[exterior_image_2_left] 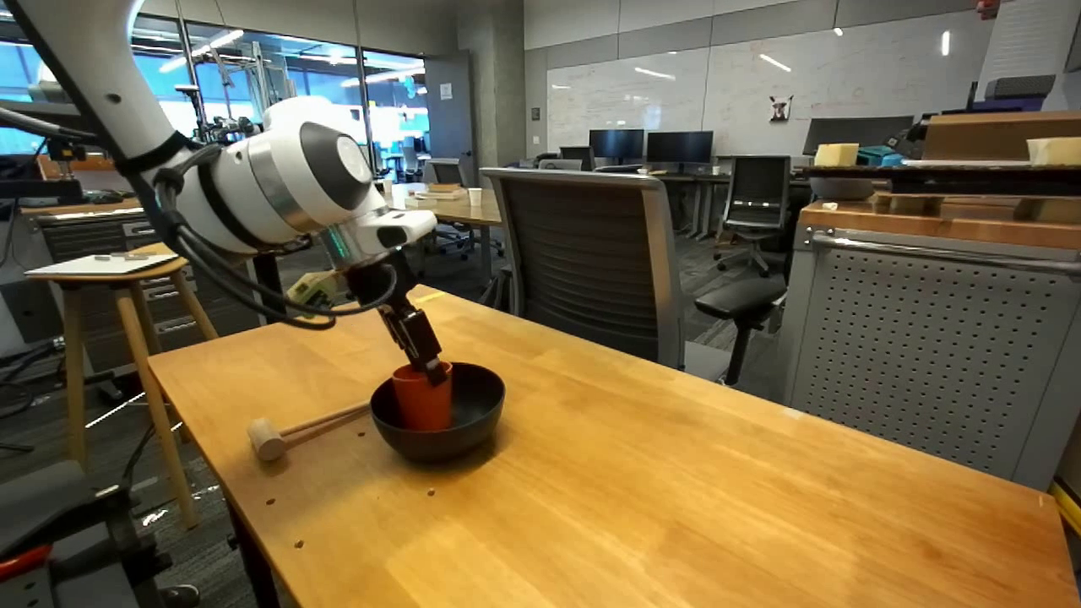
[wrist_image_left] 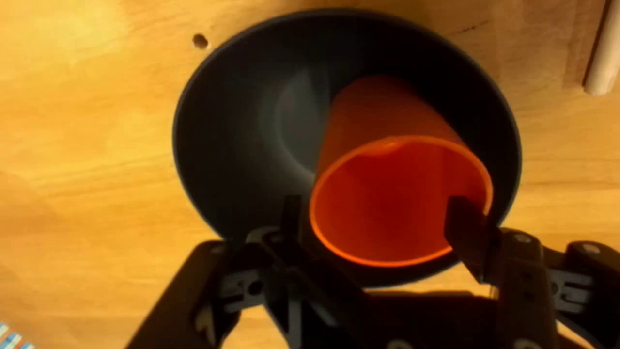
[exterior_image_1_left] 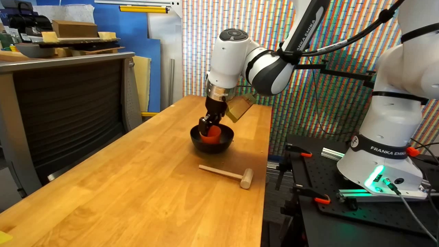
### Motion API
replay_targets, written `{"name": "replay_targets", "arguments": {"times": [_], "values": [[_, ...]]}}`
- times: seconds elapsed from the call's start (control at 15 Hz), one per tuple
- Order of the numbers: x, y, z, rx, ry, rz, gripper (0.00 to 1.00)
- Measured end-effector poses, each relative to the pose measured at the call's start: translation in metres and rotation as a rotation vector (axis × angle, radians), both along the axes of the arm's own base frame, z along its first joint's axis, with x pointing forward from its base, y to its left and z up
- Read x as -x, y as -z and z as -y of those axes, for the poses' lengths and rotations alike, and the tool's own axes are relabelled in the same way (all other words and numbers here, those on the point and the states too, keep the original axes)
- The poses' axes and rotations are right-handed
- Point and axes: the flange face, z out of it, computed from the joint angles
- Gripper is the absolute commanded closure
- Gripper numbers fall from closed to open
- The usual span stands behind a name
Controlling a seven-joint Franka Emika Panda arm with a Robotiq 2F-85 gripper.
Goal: Put the cup in the bowl
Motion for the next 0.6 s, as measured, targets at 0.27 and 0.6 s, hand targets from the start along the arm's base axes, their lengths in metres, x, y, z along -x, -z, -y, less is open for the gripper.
{"name": "replay_targets", "arguments": {"times": [0.27,0.6], "values": [[0.006,-0.051,-0.018,0.152,-0.018,0.108,0.00],[0.050,-0.091,-0.051,0.049,-0.111,0.080,0.00]]}}
